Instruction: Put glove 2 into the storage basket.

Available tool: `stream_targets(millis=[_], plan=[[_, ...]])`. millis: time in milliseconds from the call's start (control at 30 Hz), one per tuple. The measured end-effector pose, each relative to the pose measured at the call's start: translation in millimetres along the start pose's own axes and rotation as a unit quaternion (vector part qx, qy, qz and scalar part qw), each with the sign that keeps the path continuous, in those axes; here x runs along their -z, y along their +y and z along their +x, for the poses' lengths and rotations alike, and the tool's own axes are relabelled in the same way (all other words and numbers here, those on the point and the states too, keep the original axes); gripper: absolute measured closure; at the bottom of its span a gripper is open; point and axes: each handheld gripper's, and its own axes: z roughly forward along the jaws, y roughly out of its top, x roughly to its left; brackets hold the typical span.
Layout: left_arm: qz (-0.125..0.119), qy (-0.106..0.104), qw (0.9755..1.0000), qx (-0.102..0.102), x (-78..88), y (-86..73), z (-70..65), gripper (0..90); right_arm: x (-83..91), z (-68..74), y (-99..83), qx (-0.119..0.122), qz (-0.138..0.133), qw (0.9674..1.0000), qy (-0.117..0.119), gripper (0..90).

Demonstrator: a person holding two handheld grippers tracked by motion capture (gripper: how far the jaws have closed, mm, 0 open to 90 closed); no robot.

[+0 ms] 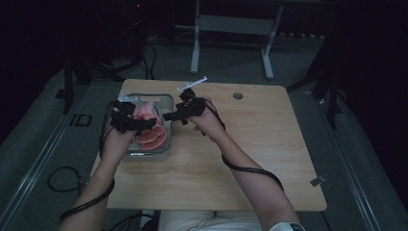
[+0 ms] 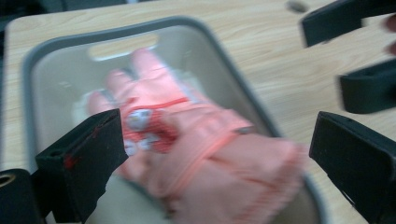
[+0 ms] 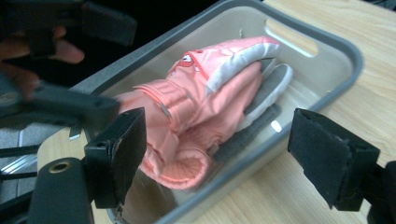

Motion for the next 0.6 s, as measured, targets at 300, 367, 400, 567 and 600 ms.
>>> stream_targets(millis=[300,367,400,567,600], plan=[[-0.008,-0.029,0.9989,-0.034,7.0,-1.9,-31.2,3.6,17.9,-6.7,-18.0,0.020,0.006,0.9997,-0.010,17.9],[-0.014,-0.040,0.9984,-0.037,8.8,-1.4,-38.4,3.6,20.5,-7.4,-22.3,0.021,0.006,0.9997,-0.010,17.7],[-0.015,-0.046,0.9980,-0.041,9.5,-1.1,-41.8,3.6,21.4,-7.9,-24.1,0.023,0.008,0.9997,-0.009,17.6],[-0.026,-0.085,0.9946,-0.054,12.0,1.1,-60.5,3.6,27.6,-10.6,-38.7,0.036,0.015,0.9992,-0.005,16.3],[-0.026,-0.086,0.9941,-0.061,11.6,1.0,-65.0,3.6,29.0,-10.8,-40.7,0.036,0.015,0.9992,-0.005,15.6]])
